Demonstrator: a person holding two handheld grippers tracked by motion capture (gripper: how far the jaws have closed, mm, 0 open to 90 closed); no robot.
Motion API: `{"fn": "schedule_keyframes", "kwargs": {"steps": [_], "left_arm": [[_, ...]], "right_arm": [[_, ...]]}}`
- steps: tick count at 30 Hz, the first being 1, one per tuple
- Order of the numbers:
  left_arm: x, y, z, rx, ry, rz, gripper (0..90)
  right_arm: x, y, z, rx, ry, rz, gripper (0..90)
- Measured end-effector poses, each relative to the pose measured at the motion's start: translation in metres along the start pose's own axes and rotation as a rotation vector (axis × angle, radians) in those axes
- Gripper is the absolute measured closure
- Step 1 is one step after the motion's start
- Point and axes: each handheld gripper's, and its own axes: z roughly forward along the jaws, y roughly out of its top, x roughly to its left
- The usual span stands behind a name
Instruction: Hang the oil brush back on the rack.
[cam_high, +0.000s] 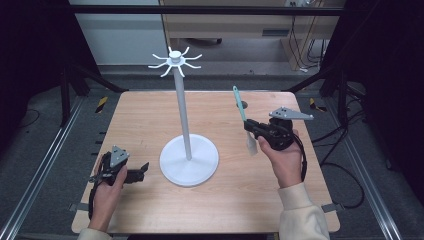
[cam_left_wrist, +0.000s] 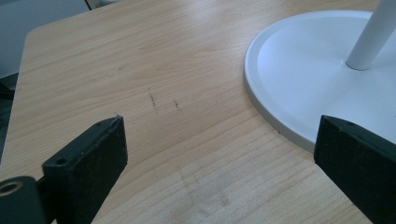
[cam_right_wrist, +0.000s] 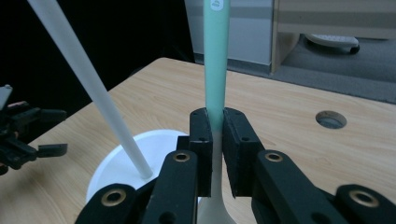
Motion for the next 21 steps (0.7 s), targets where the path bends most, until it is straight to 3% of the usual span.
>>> {"fn": "schedule_keyframes", "kwargs": {"steps": [13,21], "left_arm": [[0.000,-0.001,-0.003,-0.002,0.002,-0.003,2.3],[0.000,-0.001,-0.002,0.001,0.004,-0.001,2.3]], "right_arm": [[0.024,0.020,-0.003,-0.044,0.042,-0.054,82.6],[0.028,0.029,-0.007,-0.076,0.055,-0.071,82.6]]}}
